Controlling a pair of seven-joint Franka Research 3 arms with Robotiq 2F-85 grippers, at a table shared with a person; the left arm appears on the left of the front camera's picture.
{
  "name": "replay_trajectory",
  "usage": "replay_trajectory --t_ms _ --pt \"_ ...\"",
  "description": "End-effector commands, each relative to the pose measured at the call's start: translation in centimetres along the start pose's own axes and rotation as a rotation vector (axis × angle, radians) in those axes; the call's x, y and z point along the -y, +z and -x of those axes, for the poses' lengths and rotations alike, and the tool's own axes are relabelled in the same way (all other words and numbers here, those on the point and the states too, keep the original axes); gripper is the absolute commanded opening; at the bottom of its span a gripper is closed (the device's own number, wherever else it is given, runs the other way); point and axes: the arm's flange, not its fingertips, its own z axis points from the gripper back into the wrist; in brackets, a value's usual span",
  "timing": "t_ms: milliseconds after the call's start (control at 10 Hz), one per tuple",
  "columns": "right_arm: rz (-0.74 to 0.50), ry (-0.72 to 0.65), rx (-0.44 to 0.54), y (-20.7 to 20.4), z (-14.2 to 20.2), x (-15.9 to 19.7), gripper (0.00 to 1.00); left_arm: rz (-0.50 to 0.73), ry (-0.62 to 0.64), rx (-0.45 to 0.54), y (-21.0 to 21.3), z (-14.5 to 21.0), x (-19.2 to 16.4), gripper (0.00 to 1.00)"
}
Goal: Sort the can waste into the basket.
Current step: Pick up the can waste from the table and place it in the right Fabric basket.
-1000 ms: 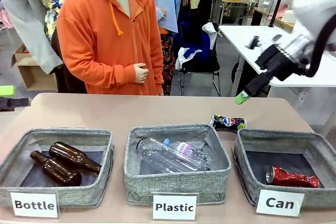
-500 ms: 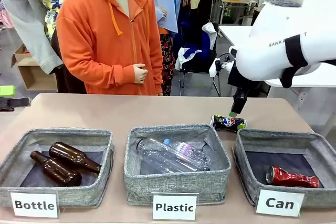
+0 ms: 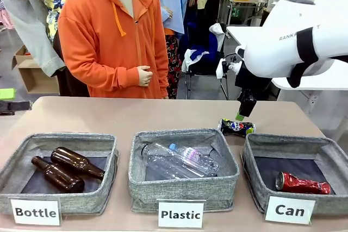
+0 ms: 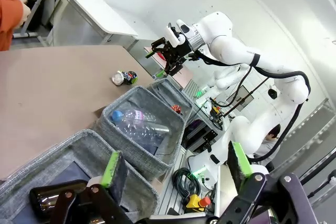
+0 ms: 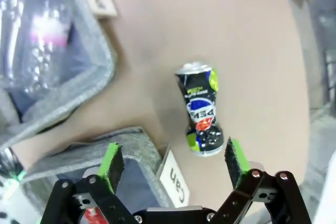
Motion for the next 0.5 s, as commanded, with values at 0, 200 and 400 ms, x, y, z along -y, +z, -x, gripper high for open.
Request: replay_trajectory --t_ms 0,200,400 --pt "-0.01 0.188 0.034 -0.9 0.0 2.0 1.0 -0.004 0.013 0.012 -0.1 -0.2 0.5 1.0" --pt "-0.053 0.179 0.007 -2.5 0.3 3.1 1.0 -0.004 0.013 0.012 -0.1 -0.2 0.5 1.0" --pt "-0.069 0.2 0.012 -5.3 -0.1 4.9 1.0 -0.004 0.013 0.012 -0.1 -0.2 0.5 1.0"
